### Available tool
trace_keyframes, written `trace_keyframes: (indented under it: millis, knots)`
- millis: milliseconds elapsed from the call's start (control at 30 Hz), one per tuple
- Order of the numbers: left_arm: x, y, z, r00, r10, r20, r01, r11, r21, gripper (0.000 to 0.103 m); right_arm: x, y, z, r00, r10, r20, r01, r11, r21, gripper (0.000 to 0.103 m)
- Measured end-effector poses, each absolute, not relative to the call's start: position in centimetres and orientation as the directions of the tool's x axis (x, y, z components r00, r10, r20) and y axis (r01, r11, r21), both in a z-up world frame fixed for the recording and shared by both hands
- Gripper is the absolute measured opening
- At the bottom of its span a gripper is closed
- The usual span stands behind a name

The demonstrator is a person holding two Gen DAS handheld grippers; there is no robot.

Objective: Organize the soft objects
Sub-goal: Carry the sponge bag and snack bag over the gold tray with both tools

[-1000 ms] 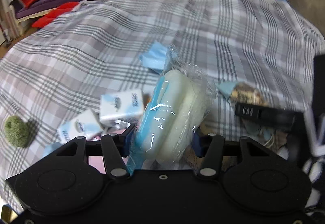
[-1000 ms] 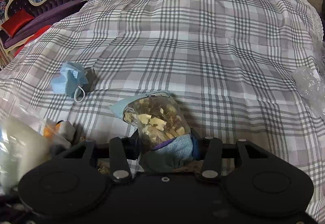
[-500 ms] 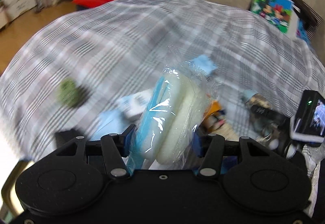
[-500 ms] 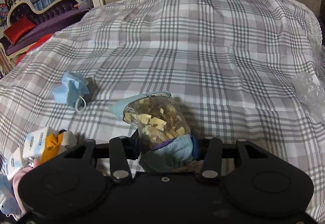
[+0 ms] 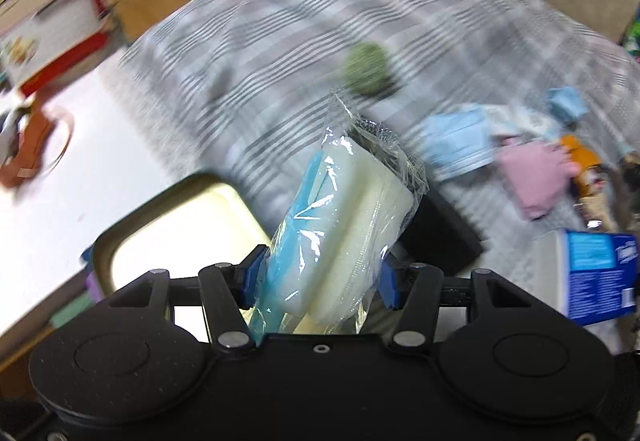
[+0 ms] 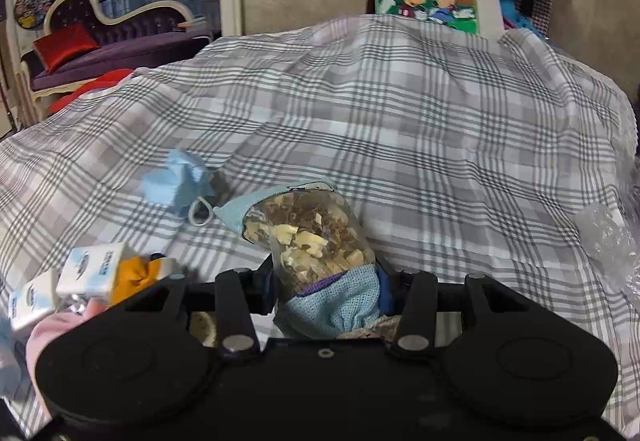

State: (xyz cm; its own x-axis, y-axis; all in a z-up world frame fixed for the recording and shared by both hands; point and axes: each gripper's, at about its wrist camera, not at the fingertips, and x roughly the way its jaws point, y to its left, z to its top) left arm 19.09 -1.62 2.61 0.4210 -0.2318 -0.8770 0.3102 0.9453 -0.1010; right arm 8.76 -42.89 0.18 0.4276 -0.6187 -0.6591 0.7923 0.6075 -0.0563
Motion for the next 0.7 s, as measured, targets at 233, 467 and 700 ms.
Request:
trace_keyframes:
  millis: [233,467,700]
  knots:
    - [19.6,3.6,-0.8,0.432,-0.143,-0.891,0.188,0.98,-0.066,0.053,8.5,-42.2,1.0,0.456,-0.629,-0.629,0.789,0.613,-0.042,0.045]
    - [20.2,5.8,-2.9,0.394,-0.139,-0.909,0.128,0.987,-0.095,0.053,7.7,-41.5,4.1,0.497,-0.627,-0.6,0.784,0.621,0.0,0.045]
    - [20.3,6.1,-3.1,0.377,-0.158,-0.913,0.107,0.986,-0.126,0.053,7.2,-38.4,8.6,0.558,-0.486,-0.673,0.673,0.739,0.024,0.045]
